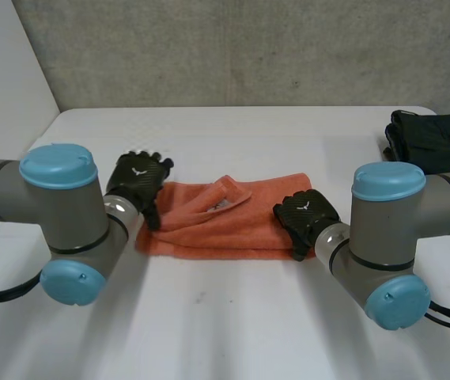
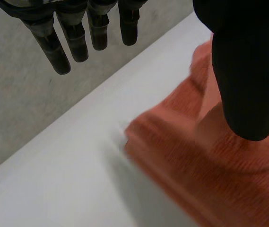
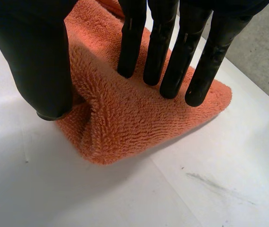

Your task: Fold the laundry.

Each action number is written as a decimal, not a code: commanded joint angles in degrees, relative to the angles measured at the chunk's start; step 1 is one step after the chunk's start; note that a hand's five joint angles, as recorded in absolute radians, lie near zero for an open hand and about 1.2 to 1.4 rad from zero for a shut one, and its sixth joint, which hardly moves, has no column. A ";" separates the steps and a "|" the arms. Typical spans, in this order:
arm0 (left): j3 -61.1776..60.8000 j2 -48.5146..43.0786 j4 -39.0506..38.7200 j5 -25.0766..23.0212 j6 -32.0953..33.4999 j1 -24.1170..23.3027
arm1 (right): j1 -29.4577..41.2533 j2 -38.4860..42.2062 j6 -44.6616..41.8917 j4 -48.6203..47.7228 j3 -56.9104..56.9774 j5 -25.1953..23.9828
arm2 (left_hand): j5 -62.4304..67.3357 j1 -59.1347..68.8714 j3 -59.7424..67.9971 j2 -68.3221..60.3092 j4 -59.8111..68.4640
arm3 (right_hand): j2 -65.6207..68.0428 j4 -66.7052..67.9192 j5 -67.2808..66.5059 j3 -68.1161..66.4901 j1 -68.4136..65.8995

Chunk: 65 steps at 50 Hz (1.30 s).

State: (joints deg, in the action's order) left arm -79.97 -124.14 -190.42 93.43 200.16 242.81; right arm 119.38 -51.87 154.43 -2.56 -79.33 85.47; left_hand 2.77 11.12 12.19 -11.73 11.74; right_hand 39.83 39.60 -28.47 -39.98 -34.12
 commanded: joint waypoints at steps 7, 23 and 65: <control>3.06 -1.88 -0.56 -4.30 -0.30 -4.19 | -0.03 -0.33 0.08 -0.25 -0.82 0.05 | -0.87 0.78 -0.29 -0.16 0.16 | 6.25 6.48 -7.61 -6.10 -11.96; 15.81 -13.23 0.14 -0.63 0.14 1.43 | -1.52 -0.60 0.08 -1.66 -2.23 0.05 | 0.97 2.62 1.55 -2.01 2.00 | 8.10 8.33 -9.46 -7.95 -13.81; -6.42 11.73 1.46 1.59 -0.56 3.72 | -7.96 -13.26 -23.82 -2.45 -4.98 0.75 | -1.21 0.44 -0.63 0.17 -0.18 | 40.17 40.40 -41.53 -40.02 -45.88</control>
State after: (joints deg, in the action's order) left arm -83.61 -115.50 -188.92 96.61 199.82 246.32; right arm 108.37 -62.74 136.85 -4.67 -89.51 86.23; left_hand 2.77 11.05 12.20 -11.76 11.75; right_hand 67.44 68.10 -56.13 -67.69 -55.43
